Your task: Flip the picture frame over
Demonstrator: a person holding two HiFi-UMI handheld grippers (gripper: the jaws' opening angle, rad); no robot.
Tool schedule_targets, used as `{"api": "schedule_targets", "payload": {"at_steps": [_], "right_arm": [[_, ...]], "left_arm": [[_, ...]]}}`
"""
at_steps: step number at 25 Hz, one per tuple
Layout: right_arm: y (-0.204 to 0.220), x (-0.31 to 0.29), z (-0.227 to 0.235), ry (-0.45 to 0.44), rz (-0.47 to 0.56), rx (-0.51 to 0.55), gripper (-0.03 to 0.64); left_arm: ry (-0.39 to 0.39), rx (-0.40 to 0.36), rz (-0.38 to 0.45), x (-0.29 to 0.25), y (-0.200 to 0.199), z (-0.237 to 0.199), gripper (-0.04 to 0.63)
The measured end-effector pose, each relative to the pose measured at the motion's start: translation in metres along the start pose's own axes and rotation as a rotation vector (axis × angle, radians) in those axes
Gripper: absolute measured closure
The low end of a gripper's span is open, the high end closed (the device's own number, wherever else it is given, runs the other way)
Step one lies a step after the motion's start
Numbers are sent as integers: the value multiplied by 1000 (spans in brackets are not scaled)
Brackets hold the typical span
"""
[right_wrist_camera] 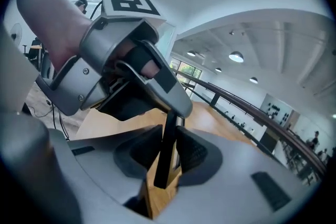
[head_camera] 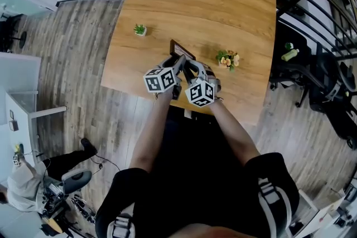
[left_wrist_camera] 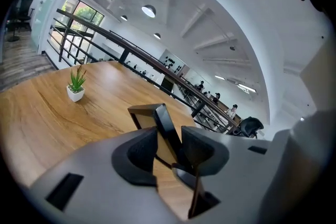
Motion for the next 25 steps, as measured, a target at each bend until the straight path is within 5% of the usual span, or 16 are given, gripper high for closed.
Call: {"api": "schedule_targets", "payload": {"at_steps": [7,13,20,25], "right_arm": [[2,-4,-6,12,-23,26,523],[3,-2,-12,-16,-5,18,511],[14,0,-27,-70,-26,30,505],[15,4,-37,-238,48,-184,414]], "left_arm": [[-65,102,27,-1,2,-9,457],[-38,215,52,1,7,-17,486],[-40,191,28,3,17,-17,502],[-39,162,24,8,17,-19,502]]}}
Point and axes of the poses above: the fingertips, and each gripper's own axes: x backward along the fingers, z to its right, y out of its underside, the point moved 2 cm from there along x, backward along the fingers, and after that the axes turned 8 degrees about z, right-handed, at the moved point
